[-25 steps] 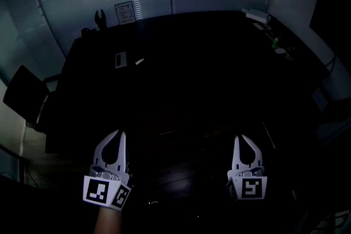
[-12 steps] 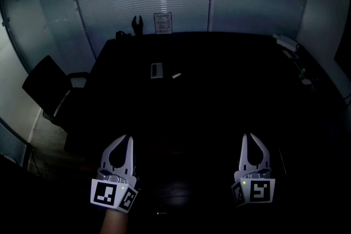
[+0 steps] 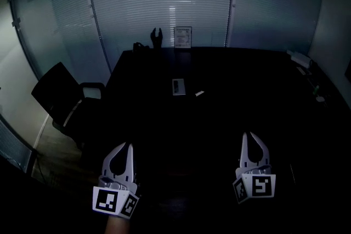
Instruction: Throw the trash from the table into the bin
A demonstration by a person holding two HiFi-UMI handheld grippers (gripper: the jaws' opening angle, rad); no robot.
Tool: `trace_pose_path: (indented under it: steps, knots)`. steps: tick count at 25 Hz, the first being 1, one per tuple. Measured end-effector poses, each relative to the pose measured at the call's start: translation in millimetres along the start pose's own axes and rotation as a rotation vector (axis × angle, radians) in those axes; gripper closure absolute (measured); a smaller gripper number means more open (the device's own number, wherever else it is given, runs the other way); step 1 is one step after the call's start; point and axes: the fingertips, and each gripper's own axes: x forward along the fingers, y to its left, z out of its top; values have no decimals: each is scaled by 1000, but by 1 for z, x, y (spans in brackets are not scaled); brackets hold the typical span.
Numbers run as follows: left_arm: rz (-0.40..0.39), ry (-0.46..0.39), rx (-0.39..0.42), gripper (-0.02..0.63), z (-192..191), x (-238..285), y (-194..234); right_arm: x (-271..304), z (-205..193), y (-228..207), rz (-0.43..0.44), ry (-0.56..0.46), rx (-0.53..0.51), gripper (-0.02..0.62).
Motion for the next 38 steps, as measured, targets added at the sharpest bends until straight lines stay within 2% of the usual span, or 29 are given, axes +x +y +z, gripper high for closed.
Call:
trace_pose_path:
  steps: [5,13,22,26,30,33,35,38]
  knots:
    - [14,-3,8,606,4,3,36,33,-2,26,1,0,6,589]
    - [41,-8,11,606,-7,26,72,85,-4,56,37,-26,-9,589]
    - [87,6,26,606,-29,101,104,173,-27,60,64,-47,-45,588]
    - [104,11,35,606,-33,142,119,220,-37,52,68,-39,-28,588]
    - [116,8,39,606,-39,179,128,262,-61,39,55,6,-19,588]
    - [119,16,38,606,-47,201,132,290,-84,30,27,81,-11,588]
    - [123,28,36,606,-53,212,135,305,-107,26,37,132,-4,586]
    - [133,46,36,606,-61,227,141,327,-143,23,54,223,15,522]
